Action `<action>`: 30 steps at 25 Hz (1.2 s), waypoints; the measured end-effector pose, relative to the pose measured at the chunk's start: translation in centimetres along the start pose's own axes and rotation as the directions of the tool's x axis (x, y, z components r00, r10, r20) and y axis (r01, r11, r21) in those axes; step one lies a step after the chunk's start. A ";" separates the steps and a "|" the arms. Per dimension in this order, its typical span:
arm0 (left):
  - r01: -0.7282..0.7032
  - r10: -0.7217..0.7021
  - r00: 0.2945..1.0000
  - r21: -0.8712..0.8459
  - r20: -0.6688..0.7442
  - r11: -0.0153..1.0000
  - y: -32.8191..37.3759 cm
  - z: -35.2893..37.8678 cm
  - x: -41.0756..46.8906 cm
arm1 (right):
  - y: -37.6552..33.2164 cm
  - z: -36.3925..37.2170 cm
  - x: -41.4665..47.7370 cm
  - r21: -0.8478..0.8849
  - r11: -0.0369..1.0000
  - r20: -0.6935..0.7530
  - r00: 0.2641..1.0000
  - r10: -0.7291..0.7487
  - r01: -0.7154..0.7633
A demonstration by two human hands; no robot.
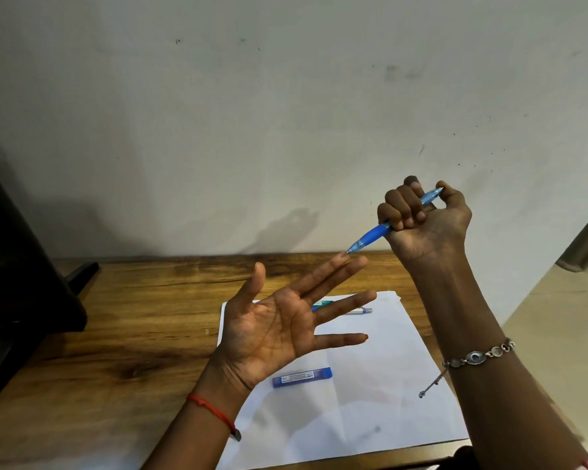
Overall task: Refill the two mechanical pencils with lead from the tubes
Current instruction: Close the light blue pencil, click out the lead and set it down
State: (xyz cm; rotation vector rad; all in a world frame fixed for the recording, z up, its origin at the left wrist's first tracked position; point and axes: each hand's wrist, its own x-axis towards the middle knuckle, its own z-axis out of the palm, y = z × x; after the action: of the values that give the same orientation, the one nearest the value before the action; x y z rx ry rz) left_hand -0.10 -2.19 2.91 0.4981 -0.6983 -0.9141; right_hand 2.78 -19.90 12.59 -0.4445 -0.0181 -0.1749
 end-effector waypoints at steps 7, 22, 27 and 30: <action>0.014 -0.012 0.999 0.037 -0.040 0.999 0.1 -0.1 -0.3 | 0.2 -0.4 -0.4 0.004 0.999 -0.031 0.999 -0.040 0.040; 0.013 -0.012 0.999 0.039 -0.035 0.999 0.3 -0.5 -0.2 | 0.2 -0.5 -0.3 -0.011 0.996 -0.082 0.992 -0.093 0.092; 0.004 -0.004 1.000 0.031 -0.017 1.000 0.3 -0.6 -0.2 | 0.4 -0.5 -0.4 -0.012 0.997 -0.073 0.994 -0.083 0.083; 0.000 0.001 0.999 0.041 -0.035 0.999 0.5 -0.7 -0.3 | 0.5 -0.5 -0.3 0.001 0.998 -0.061 0.996 -0.063 0.063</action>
State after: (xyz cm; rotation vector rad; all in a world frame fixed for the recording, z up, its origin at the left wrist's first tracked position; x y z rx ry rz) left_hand 0.60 -1.64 2.65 0.5489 -0.6867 -0.8901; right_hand 2.59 -19.64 11.88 -0.4359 0.0272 -0.2505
